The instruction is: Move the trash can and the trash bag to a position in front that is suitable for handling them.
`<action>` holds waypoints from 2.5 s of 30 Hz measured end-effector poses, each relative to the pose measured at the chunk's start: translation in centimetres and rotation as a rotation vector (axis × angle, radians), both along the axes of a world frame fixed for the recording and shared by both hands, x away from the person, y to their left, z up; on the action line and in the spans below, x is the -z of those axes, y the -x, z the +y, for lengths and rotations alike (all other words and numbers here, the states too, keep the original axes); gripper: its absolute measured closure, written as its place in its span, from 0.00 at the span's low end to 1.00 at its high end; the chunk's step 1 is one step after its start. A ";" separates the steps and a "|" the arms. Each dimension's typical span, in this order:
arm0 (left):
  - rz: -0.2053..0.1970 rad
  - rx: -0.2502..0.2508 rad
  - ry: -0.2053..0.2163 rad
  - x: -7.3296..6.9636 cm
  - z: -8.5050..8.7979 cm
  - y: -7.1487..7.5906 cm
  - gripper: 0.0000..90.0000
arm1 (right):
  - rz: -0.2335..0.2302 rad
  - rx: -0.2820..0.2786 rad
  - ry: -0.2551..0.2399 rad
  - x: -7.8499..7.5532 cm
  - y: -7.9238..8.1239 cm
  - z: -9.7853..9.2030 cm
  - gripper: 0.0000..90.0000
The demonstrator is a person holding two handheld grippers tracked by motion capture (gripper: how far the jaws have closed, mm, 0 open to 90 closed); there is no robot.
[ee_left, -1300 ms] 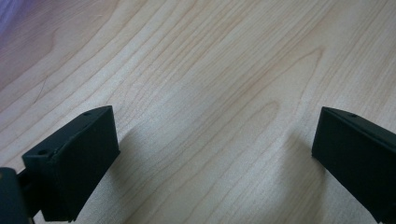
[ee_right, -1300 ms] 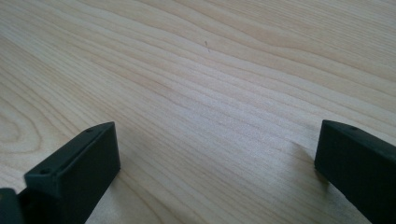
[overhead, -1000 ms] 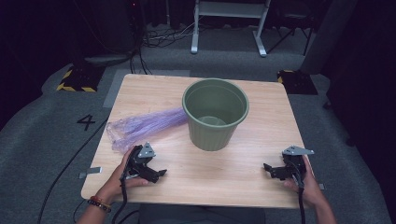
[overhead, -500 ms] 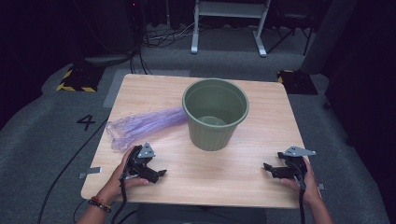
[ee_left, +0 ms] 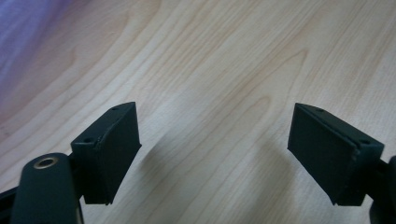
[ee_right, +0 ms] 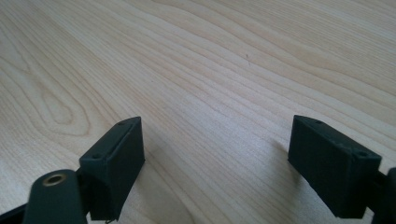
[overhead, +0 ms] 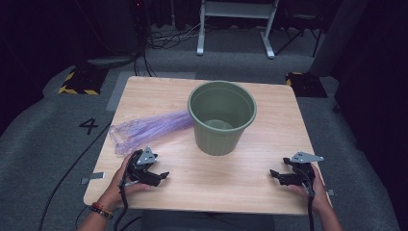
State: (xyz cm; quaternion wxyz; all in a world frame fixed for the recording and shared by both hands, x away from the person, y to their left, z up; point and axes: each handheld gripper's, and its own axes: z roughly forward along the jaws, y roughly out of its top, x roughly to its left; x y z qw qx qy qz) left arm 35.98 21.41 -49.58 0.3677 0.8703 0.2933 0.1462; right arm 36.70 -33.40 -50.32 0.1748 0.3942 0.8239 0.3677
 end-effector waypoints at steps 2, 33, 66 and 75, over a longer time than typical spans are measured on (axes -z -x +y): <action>-0.015 -0.017 -0.005 -0.3 0.3 0.0 0.18 | 0.000 -0.002 0.000 0.0 0.0 0.0 0.21; -0.045 -0.284 0.039 -0.6 7.2 -6.1 0.35 | 0.003 -0.014 -0.001 0.0 -0.1 0.1 0.21; 0.037 -0.045 -0.052 -0.3 0.9 -3.8 0.92 | 0.003 -0.014 -0.001 0.0 -0.1 0.1 0.21; 0.038 0.022 -0.076 -0.5 -0.8 -2.8 0.92 | 0.002 -0.014 -0.001 0.0 -0.1 0.1 0.21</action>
